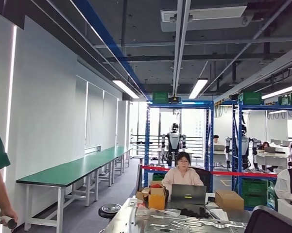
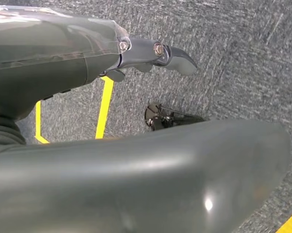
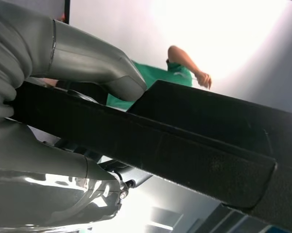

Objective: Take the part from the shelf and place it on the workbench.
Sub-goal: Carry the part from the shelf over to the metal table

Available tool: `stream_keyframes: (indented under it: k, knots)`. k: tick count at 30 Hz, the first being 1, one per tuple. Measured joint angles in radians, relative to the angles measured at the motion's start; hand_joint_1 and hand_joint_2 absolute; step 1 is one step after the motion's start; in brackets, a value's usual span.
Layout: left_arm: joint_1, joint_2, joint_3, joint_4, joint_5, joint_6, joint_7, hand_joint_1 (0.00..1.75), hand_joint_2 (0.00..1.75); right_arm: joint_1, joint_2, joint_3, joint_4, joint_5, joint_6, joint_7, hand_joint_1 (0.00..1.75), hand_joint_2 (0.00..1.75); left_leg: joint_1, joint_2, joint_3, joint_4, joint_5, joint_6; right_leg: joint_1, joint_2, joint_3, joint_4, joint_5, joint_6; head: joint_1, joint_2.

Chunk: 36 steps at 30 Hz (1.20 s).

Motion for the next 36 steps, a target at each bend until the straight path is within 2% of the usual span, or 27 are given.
stream_keyframes:
  k: [2, 4, 5, 7, 8, 9, 10, 12, 13, 14, 18, 20, 21, 23, 24, 25, 26, 28, 29, 30, 34, 36]
  knots:
    - [-0.003, 0.0, 0.0, 0.0, 0.0, -0.001, 0.0, 0.0, 1.75, -0.002, -0.002, 0.0, 0.0, 0.011, 0.003, -0.001, 1.75, 1.75, 0.002, 0.004, 0.007, -0.004, -0.003, -0.012, 0.0, 0.01, 0.001, -0.006, 0.003, -0.014, 0.0, 0.0]
    - [-0.004, 0.0, 0.0, 0.0, -0.001, -0.001, 0.0, 0.0, 1.75, -0.008, -0.002, 0.001, 0.0, 0.016, 0.005, -0.004, 1.75, 1.75, 0.003, -0.013, -0.006, 0.034, -0.033, -0.017, -0.005, 0.016, 0.007, -0.017, 0.008, -0.029, 0.0, 0.0]
    - [-0.004, 0.0, 0.0, 0.0, -0.001, -0.001, 0.0, 0.0, 1.75, -0.011, -0.002, 0.001, 0.001, 0.017, 0.006, -0.005, 1.75, 1.75, 0.003, -0.026, -0.031, 0.086, -0.062, -0.017, -0.006, 0.018, 0.009, -0.02, 0.008, -0.034, 0.0, 0.0]
    - [0.0, 0.0, 0.0, 0.0, -0.002, -0.002, 0.0, 0.0, 1.75, -0.015, -0.002, 0.001, 0.004, 0.021, 0.005, -0.005, 1.75, 1.75, 0.002, -0.042, -0.102, 0.223, -0.12, -0.017, -0.003, 0.025, 0.011, -0.02, 0.005, -0.041, 0.0, 0.0]
    - [0.002, 0.0, 0.0, 0.0, -0.003, -0.002, 0.0, 0.0, 1.75, -0.015, -0.002, 0.001, 0.006, 0.023, 0.005, -0.005, 1.75, 1.75, 0.002, -0.045, -0.129, 0.27, -0.129, -0.017, -0.001, 0.03, 0.013, -0.02, 0.003, -0.043, 0.0, 0.0]
    - [0.004, 0.0, 0.0, 0.0, -0.003, -0.002, 0.0, 0.0, 1.75, -0.015, -0.002, 0.001, 0.007, 0.025, 0.004, -0.005, 1.75, 1.75, 0.002, -0.046, -0.139, 0.279, -0.116, -0.016, 0.0, 0.035, 0.016, -0.02, 0.001, -0.043, 0.0, 0.0]
    - [0.005, 0.001, 0.0, 0.0, -0.003, -0.002, 0.0, 0.0, 1.75, -0.015, -0.002, 0.002, 0.008, 0.026, 0.003, -0.005, 1.75, 1.75, 0.001, -0.047, -0.13, 0.246, -0.084, -0.015, 0.001, 0.04, 0.021, -0.019, -0.002, -0.043, 0.0, 0.0]
    - [0.004, 0.001, 0.0, 0.0, -0.003, -0.002, 0.0, 0.0, 1.75, -0.017, -0.002, 0.002, 0.008, 0.029, 0.0, -0.005, 1.75, 1.75, 0.0, -0.048, -0.083, 0.12, -0.003, -0.007, 0.003, 0.046, 0.031, -0.015, -0.012, -0.038, 0.0, 0.0]
    - [0.003, 0.002, 0.0, 0.0, -0.003, -0.002, -0.001, 0.0, 1.75, -0.02, -0.002, 0.003, 0.009, 0.03, -0.002, -0.004, 1.75, 1.75, -0.001, -0.049, -0.061, 0.063, 0.021, -0.003, 0.004, 0.05, 0.033, -0.011, -0.017, -0.033, 0.0, 0.0]
    - [0.002, 0.002, 0.0, 0.0, -0.003, -0.002, -0.001, 0.0, 1.75, -0.022, -0.002, 0.003, 0.009, 0.032, -0.004, -0.004, 1.75, 1.75, -0.003, -0.05, -0.048, 0.03, 0.031, 0.001, 0.006, 0.052, 0.033, -0.007, -0.021, -0.028, 0.0, 0.0]
    - [0.003, 0.002, 0.0, 0.0, -0.004, -0.002, -0.003, 0.0, 1.75, -0.025, -0.002, 0.006, 0.01, 0.034, -0.011, -0.002, 1.75, 1.75, -0.004, -0.05, -0.04, 0.008, 0.03, 0.014, 0.003, 0.055, 0.032, -0.004, -0.029, -0.008, 0.0, 0.0]
    - [0.001, 0.002, 0.0, 0.0, -0.004, -0.002, -0.005, 0.0, 1.75, -0.027, -0.002, 0.007, 0.01, 0.034, -0.012, -0.002, 1.75, 1.75, 0.001, -0.049, -0.037, 0.004, 0.032, 0.02, 0.001, 0.052, 0.019, 0.03, -0.054, 0.001, 0.0, 0.0]
    - [0.0, 0.003, 0.0, 0.0, -0.004, -0.002, -0.005, 0.0, 1.75, -0.028, -0.002, 0.008, 0.01, 0.034, -0.013, -0.001, 1.75, 1.75, 0.002, -0.049, -0.036, 0.003, 0.031, 0.022, -0.001, 0.05, -0.002, 0.075, -0.079, 0.005, 0.0, 0.0]
    - [-0.001, 0.004, 0.0, 0.0, -0.004, -0.002, -0.006, 0.0, 1.75, -0.029, -0.002, 0.01, 0.01, 0.034, -0.014, -0.001, 1.75, 1.75, 0.003, -0.048, -0.036, 0.003, 0.03, 0.025, -0.007, 0.047, -0.069, 0.208, -0.137, 0.014, 0.0, 0.0]
    - [0.0, 0.004, 0.0, 0.0, -0.004, -0.002, -0.007, 0.0, 1.75, -0.028, -0.002, 0.01, 0.01, 0.034, -0.015, 0.0, 1.75, 1.75, 0.003, -0.048, -0.035, 0.003, 0.028, 0.025, -0.01, 0.046, -0.098, 0.261, -0.151, 0.017, 0.0, 0.0]
    - [0.0, 0.004, 0.0, 0.0, -0.004, -0.002, -0.007, 0.0, 1.75, -0.028, -0.002, 0.011, 0.011, 0.034, -0.016, 0.002, 1.75, 1.75, 0.004, -0.048, -0.033, 0.003, 0.027, 0.025, -0.012, 0.045, -0.113, 0.281, -0.145, 0.02, 0.0, 0.0]
    - [0.0, 0.004, 0.0, 0.0, -0.004, -0.002, -0.008, 0.0, 1.75, -0.028, -0.002, 0.012, 0.011, 0.034, -0.017, 0.003, 1.75, 1.75, 0.005, -0.049, -0.03, 0.003, 0.025, 0.023, -0.014, 0.045, -0.107, 0.259, -0.119, 0.022, 0.0, 0.0]
    - [0.0, 0.004, 0.0, 0.0, -0.004, -0.002, -0.009, 0.0, 1.75, -0.03, -0.002, 0.014, 0.011, 0.033, -0.02, 0.004, 1.75, 1.75, 0.007, -0.05, -0.02, 0.003, 0.018, 0.017, -0.017, 0.042, -0.051, 0.129, -0.041, 0.023, 0.0, 0.0]
    - [0.0, 0.004, 0.0, 0.0, -0.004, -0.002, -0.01, 0.0, 1.75, -0.03, -0.002, 0.016, 0.011, 0.033, -0.021, 0.004, 1.75, 1.75, 0.007, -0.05, -0.017, 0.003, 0.015, 0.012, -0.016, 0.041, -0.024, 0.065, -0.014, 0.02, 0.0, 0.0]
    - [-0.001, 0.004, 0.0, 0.0, -0.004, -0.002, -0.011, 0.0, 1.75, -0.031, -0.002, 0.017, 0.011, 0.032, -0.022, 0.005, 1.75, 1.75, 0.006, -0.05, -0.015, 0.003, 0.012, 0.006, -0.014, 0.04, -0.006, 0.023, 0.0, 0.015, 0.0, 0.0]
    - [-0.002, 0.004, 0.0, 0.0, -0.003, -0.002, -0.012, 0.0, 1.75, -0.031, -0.002, 0.018, 0.01, 0.031, -0.024, 0.006, 1.75, 1.75, 0.006, -0.048, -0.01, -0.005, 0.009, -0.017, -0.008, 0.043, 0.001, -0.002, -0.004, -0.013, 0.0, 0.0]
    - [-0.003, 0.004, 0.0, 0.0, -0.003, -0.002, -0.012, 0.0, 1.75, -0.033, -0.002, 0.02, 0.008, 0.03, -0.024, 0.006, 1.75, 1.75, 0.006, -0.049, -0.026, 0.036, -0.02, -0.022, -0.011, 0.041, 0.007, -0.011, -0.001, -0.027, 0.0, 0.0]
